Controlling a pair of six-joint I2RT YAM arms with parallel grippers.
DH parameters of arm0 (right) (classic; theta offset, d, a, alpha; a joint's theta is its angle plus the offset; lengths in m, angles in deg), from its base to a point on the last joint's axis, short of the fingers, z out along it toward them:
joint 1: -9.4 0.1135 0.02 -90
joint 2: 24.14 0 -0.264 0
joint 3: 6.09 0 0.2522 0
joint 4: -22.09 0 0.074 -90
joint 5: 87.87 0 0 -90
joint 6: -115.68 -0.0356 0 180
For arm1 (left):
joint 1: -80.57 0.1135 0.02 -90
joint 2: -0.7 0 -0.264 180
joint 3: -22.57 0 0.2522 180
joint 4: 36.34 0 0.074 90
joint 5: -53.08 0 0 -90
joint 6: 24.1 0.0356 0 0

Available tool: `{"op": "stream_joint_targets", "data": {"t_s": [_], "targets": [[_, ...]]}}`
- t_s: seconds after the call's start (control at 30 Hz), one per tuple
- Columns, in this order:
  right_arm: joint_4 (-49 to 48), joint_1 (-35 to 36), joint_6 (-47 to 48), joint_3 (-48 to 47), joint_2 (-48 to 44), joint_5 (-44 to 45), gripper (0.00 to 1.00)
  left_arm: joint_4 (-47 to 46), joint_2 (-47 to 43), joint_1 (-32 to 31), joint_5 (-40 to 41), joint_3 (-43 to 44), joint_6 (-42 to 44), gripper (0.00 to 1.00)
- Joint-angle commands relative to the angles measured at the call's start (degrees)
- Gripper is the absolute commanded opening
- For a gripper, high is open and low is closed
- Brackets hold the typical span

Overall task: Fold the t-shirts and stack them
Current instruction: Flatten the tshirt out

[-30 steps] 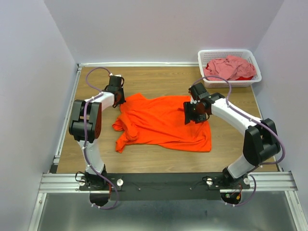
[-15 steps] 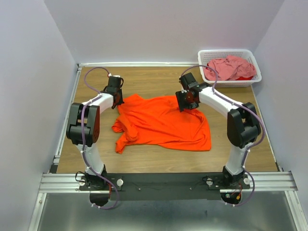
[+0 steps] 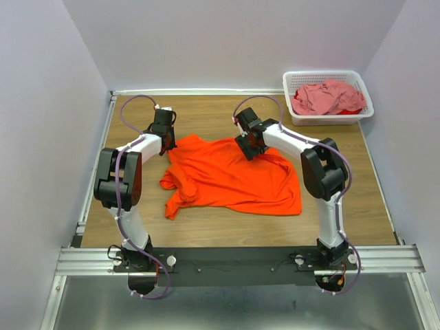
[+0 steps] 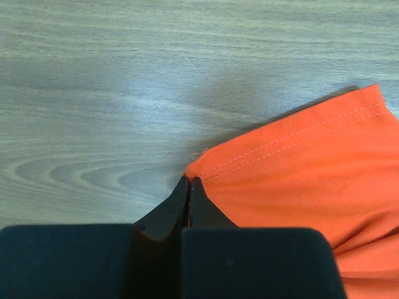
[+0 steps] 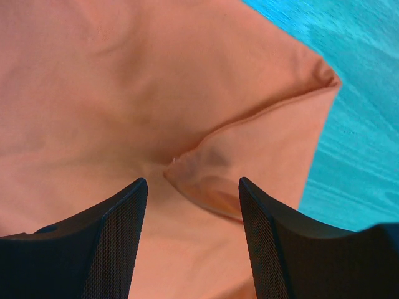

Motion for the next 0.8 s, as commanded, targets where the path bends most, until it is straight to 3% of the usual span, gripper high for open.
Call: {"op": "stream_joint_targets", "data": {"t_s": [0.0, 0.17, 0.37, 0.77], "targets": [[-0.32, 0.73, 4.51, -1.88, 2.95, 5.04, 0.67, -1.16, -2.17, -0.19, 1.3, -0.6, 0.71, 0.0], [-0.4, 0.99, 4.59, -3.29, 3.92, 6.8, 0.66, -1.25, -2.0, -0.45, 1.12, -0.51, 0.79, 0.0], [-0.4, 0.99, 5.56, -3.29, 4.54, 10.4, 0.56, -1.43, -2.0, -0.54, 1.04, -0.34, 0.71, 0.0], [-0.4, 1.17, 5.74, -4.52, 4.62, 8.03, 0.4, -1.34, -1.91, -0.63, 0.95, -0.34, 0.79, 0.0]]}}
